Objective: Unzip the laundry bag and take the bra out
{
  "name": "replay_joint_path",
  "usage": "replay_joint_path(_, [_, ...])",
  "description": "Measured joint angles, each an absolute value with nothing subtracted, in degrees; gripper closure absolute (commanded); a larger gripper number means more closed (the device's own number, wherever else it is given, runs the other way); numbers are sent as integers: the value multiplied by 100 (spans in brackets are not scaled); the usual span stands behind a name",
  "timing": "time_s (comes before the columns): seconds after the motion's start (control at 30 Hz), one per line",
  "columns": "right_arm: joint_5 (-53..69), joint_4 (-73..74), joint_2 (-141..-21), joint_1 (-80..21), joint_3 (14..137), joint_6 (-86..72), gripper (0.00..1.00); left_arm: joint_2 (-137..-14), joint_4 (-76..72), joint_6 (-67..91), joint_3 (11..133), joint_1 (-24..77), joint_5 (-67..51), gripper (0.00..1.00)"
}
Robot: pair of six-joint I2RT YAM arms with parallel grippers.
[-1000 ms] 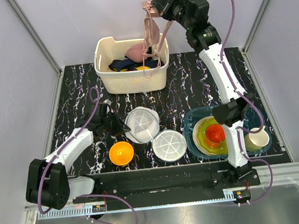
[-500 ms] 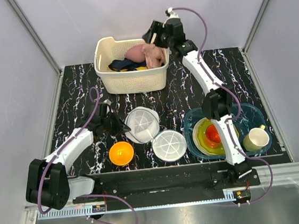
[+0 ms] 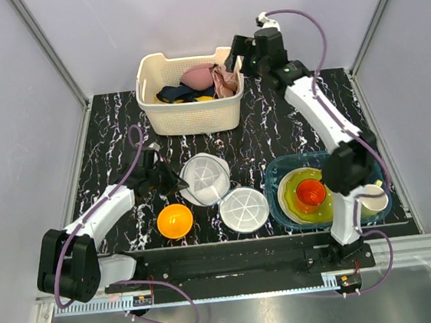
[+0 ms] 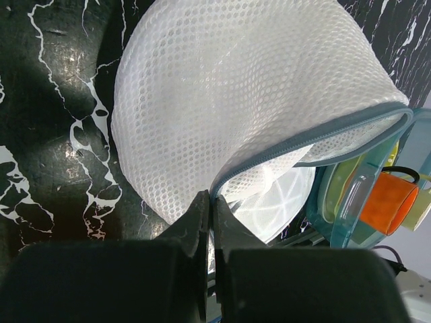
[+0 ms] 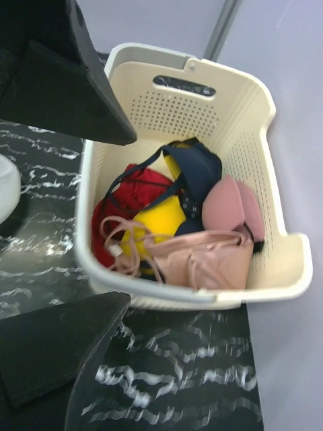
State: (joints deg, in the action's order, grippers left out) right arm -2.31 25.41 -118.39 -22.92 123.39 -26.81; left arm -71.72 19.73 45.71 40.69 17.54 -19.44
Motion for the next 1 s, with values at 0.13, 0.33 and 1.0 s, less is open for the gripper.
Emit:
replay_joint_path(0.13, [-976,2464,-10425,-2394,10943,-2421,0,-7157,2010,4567,4080,1754,-1927,100])
replay_joint_path(0.33, [-1966,2657,-8816,-2438,8844,-2250,0,-7102,2228,4453,4309,1726,-1822,100])
replay_joint_path(1.0, [-2486,3459,-6447,-2438,5494,-2613,0,-6165,3127,3913,4525,786,-1048,1])
